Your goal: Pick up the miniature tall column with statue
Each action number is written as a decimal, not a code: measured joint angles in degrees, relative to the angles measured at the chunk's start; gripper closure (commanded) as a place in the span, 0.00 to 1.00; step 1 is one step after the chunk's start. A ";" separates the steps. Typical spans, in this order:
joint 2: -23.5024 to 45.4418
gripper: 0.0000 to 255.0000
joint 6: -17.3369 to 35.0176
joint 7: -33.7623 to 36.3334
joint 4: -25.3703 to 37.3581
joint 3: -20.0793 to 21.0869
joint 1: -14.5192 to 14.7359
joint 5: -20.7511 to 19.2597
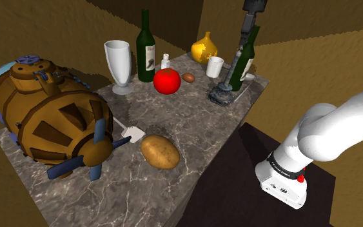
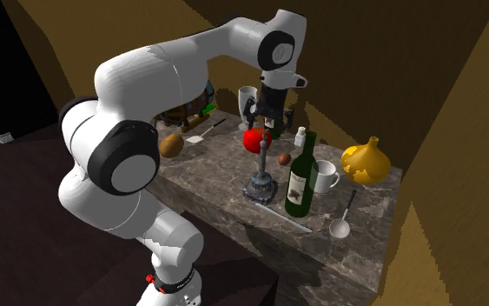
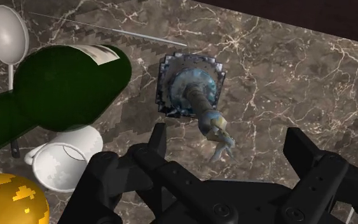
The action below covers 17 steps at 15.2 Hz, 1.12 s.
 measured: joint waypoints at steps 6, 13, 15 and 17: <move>-0.34 1.00 0.54 0.01 -0.83 0.02 -0.03 -0.06; 0.07 1.00 -0.31 0.06 0.39 0.04 0.03 0.04; 0.60 1.00 -1.82 0.04 2.42 0.00 0.08 0.13; 0.93 1.00 -3.11 -0.10 4.03 -0.11 0.07 0.13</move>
